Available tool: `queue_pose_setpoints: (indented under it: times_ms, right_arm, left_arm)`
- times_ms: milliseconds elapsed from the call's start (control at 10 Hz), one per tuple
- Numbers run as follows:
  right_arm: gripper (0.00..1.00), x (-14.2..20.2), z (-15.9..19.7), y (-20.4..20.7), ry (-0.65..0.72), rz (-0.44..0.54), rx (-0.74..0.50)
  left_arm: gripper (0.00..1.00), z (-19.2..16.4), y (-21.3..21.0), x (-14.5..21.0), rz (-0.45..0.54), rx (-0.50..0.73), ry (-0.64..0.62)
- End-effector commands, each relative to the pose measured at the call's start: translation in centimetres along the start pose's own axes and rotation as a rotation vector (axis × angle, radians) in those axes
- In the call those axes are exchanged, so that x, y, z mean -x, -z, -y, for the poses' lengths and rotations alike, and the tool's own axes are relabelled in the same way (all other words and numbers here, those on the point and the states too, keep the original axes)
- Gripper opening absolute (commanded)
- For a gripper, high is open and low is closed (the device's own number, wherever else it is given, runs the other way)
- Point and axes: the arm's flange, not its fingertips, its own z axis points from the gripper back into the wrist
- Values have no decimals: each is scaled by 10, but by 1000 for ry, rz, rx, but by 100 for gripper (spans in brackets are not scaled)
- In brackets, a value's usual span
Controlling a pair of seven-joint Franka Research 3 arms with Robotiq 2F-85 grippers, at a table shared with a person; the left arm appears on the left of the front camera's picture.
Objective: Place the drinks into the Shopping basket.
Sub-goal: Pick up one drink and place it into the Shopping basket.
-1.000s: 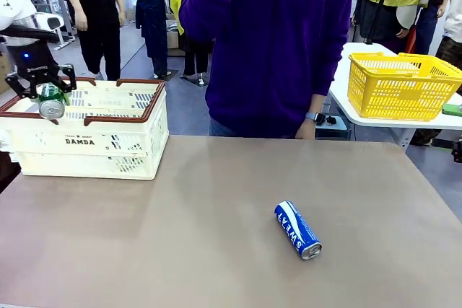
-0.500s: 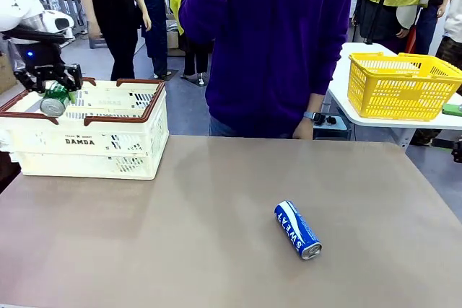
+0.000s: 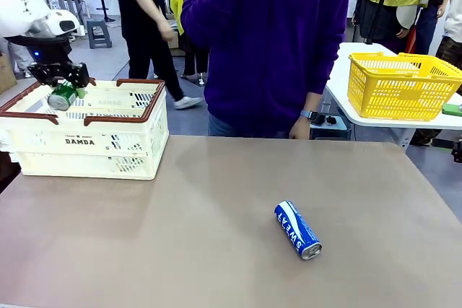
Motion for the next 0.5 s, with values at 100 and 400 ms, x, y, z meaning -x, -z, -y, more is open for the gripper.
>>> queue_pose_setpoints:
  times_ms: [100, 400]
  right_arm:
    - [100, -1, -3, 0, 2, 4, -13]
    - [100, -1, -3, 0, 2, 4, -13]
  left_arm:
    - [0, -6, 38, -5, -25, -36, 8]
    - [0, -4, 80, -12, -52, -68, -27]
